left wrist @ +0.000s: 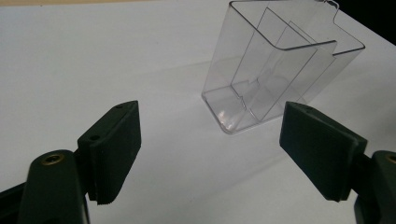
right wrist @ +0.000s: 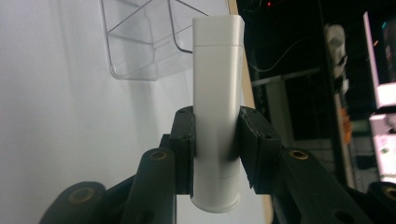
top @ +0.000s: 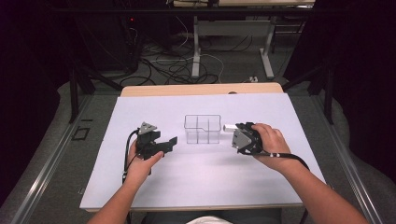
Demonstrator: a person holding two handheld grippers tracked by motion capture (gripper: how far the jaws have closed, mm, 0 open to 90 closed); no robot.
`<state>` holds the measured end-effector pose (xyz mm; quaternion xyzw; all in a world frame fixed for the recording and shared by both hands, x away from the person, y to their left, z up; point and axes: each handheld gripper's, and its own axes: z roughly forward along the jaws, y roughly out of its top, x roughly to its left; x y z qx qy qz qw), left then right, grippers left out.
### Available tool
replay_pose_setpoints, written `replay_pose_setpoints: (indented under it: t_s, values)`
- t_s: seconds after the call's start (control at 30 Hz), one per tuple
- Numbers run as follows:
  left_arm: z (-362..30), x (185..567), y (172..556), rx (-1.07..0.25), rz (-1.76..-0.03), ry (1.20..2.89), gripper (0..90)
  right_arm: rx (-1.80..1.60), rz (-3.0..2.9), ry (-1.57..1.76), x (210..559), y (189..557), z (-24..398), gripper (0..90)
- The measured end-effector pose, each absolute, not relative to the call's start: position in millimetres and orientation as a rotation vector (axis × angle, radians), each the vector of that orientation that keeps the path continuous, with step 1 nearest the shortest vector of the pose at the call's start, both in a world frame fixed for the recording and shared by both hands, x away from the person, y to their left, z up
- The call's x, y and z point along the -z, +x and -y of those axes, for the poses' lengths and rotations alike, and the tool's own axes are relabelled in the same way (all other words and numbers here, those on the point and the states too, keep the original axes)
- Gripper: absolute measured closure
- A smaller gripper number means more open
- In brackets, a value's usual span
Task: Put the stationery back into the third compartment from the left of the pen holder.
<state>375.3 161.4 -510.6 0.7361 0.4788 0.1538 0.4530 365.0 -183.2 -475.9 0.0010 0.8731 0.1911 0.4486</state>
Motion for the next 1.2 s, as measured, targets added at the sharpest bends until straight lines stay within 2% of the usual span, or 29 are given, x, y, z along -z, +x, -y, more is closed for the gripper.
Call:
replay_pose_setpoints:
  t_s: [0.4, 0.7, 1.2]
  values:
    - [-161, 502, 375, -0.366, -1.139, 1.837, 21.8, -0.158, -1.96, -0.525, 490, 347, 170, 67.6]
    - [-155, 498, 379, -0.353, -1.106, 1.858, 23.3, 0.01, -1.8, -0.797, 500, 342, 163, 67.6]
    - [-121, 488, 378, -0.303, -0.973, 1.993, 24.8, 0.138, -1.668, -0.967, 515, 333, 163, 67.5]
